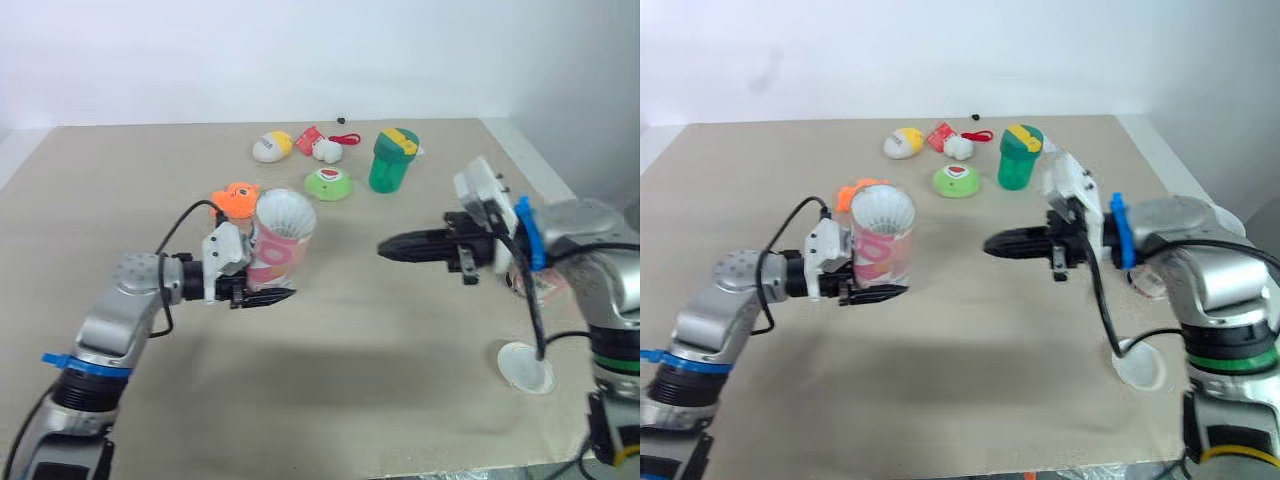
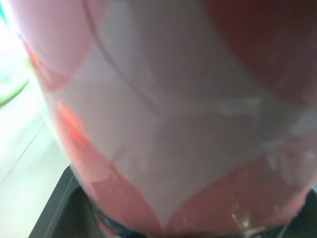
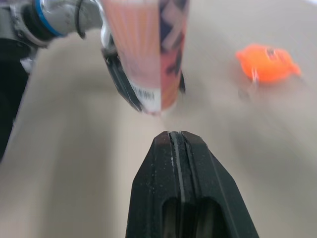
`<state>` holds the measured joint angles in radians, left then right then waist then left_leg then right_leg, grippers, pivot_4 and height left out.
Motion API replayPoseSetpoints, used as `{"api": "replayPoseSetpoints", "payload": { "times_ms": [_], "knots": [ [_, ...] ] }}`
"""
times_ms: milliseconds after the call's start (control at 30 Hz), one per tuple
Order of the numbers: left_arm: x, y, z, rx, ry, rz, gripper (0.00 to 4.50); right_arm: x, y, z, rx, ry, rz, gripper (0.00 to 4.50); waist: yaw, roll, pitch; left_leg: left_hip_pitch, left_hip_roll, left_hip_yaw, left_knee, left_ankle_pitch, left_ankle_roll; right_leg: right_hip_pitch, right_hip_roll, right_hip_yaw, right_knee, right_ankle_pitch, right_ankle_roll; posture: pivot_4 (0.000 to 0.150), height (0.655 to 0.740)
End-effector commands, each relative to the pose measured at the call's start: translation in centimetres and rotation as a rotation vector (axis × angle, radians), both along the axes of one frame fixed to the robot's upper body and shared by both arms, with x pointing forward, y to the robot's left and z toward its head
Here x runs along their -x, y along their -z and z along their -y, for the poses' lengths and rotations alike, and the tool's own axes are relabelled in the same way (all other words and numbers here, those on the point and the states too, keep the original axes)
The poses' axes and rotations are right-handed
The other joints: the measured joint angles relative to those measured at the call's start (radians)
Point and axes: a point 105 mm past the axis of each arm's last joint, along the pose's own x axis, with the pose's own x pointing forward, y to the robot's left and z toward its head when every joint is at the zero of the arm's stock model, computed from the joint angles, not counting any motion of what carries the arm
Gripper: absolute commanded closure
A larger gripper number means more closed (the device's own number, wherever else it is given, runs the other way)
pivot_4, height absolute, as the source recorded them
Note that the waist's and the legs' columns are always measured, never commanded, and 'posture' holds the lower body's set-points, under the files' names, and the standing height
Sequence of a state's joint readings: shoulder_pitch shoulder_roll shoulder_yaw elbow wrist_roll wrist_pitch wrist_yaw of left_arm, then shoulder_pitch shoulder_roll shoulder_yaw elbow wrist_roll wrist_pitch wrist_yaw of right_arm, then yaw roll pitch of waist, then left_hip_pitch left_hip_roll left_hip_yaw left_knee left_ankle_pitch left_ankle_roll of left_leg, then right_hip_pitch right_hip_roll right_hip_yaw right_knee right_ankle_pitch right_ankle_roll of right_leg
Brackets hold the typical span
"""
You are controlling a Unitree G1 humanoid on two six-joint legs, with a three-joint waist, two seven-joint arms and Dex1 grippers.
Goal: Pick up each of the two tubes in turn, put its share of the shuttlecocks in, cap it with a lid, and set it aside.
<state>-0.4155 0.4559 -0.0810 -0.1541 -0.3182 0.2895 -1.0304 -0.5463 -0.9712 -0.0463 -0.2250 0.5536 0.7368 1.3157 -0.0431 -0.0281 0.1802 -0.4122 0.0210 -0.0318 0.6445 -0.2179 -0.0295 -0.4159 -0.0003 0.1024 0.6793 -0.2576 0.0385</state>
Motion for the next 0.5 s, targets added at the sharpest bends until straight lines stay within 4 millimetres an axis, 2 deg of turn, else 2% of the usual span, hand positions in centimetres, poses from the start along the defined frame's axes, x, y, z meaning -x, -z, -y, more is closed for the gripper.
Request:
{"api": "replayPoseSetpoints", "payload": {
  "times_ms": [33, 67, 133, 167, 200, 267, 400, 500],
  "knots": [
    [-0.1, 1.8, 2.0, 0.118, -0.055, 0.009, 1.51, 0.8, 0.6, 4.7, 0.131, 0.095, -0.028, 3.35, 0.002, 0.0, 0.0, 0.001, -0.001, 0.0, 0.0, 0.0, 0.0, 0.001, -0.002, 0.0, 0.0, -0.001, 0.002, 0.15, 0.74],
    [-0.2, 2.4, 2.3, 0.147, -0.074, -0.002, 1.51, 1.1, 0.9, 5.7, 0.161, 0.113, -0.043, 2.64, -0.002, 0.0, 0.0, 0.001, -0.002, 0.001, 0.0, 0.0, 0.0, 0.002, -0.002, 0.001, 0.0, -0.001, 0.004, 0.15, 0.74],
    [-0.4, 3.6, 2.7, 0.175, -0.105, -0.017, 1.51, 1.4, 1.5, 7.3, 0.233, 0.147, -0.056, 2.03, -0.003, 0.0, 0.001, 0.003, -0.003, 0.004, 0.001, 0.0, 0.0, 0.002, -0.002, 0.005, -0.001, -0.001, 0.007, 0.15, 0.74],
    [-0.5, 4.4, 2.8, 0.18, -0.121, -0.026, 1.51, 1.6, 1.8, 8.1, 0.261, 0.162, -0.069, 1.34, -0.004, -0.001, 0.001, 0.006, -0.003, 0.004, 0.001, 0.0, 0.0, 0.004, -0.002, 0.005, -0.001, -0.002, 0.01, 0.15, 0.74],
    [-0.6, 5.1, 2.9, 0.182, -0.133, -0.034, 1.51, 1.9, 2.0, 8.8, 0.278, 0.176, -0.087, 0.83, -0.006, -0.001, 0.001, 0.007, -0.003, 0.004, 0.002, 0.0, 0.0, 0.005, -0.002, 0.005, -0.001, -0.002, 0.01, 0.15, 0.74],
    [-0.8, 6.5, 3.1, 0.184, -0.156, -0.052, 1.51, 2.3, 2.6, 10.4, 0.332, 0.212, -0.11, 0.05, -0.005, 0.0, 0.001, 0.009, -0.002, 0.004, 0.004, 0.0, 0.001, 0.008, -0.001, 0.005, -0.001, 0.0, 0.011, 0.15, 0.74],
    [-0.7, 7.7, 3.4, 0.189, -0.156, -0.07, 1.51, 2.6, 3.2, 11.7, 0.353, 0.252, -0.129, 0.05, -0.005, 0.001, 0.0, 0.009, -0.002, 0.006, 0.009, 0.0, 0.001, 0.01, -0.002, 0.007, -0.002, 0.002, 0.013, 0.15, 0.74],
    [-0.6, 8.3, 3.7, 0.193, -0.153, -0.085, 1.51, 3.0, 4.7, 13.3, 0.418, 0.284, -0.158, 0.05, -0.005, 0.003, -0.001, 0.009, -0.004, 0.009, 0.01, 0.0, 0.001, 0.01, -0.003, 0.01, -0.002, 0.004, 0.017, 0.15, 0.74]
  ]
}}
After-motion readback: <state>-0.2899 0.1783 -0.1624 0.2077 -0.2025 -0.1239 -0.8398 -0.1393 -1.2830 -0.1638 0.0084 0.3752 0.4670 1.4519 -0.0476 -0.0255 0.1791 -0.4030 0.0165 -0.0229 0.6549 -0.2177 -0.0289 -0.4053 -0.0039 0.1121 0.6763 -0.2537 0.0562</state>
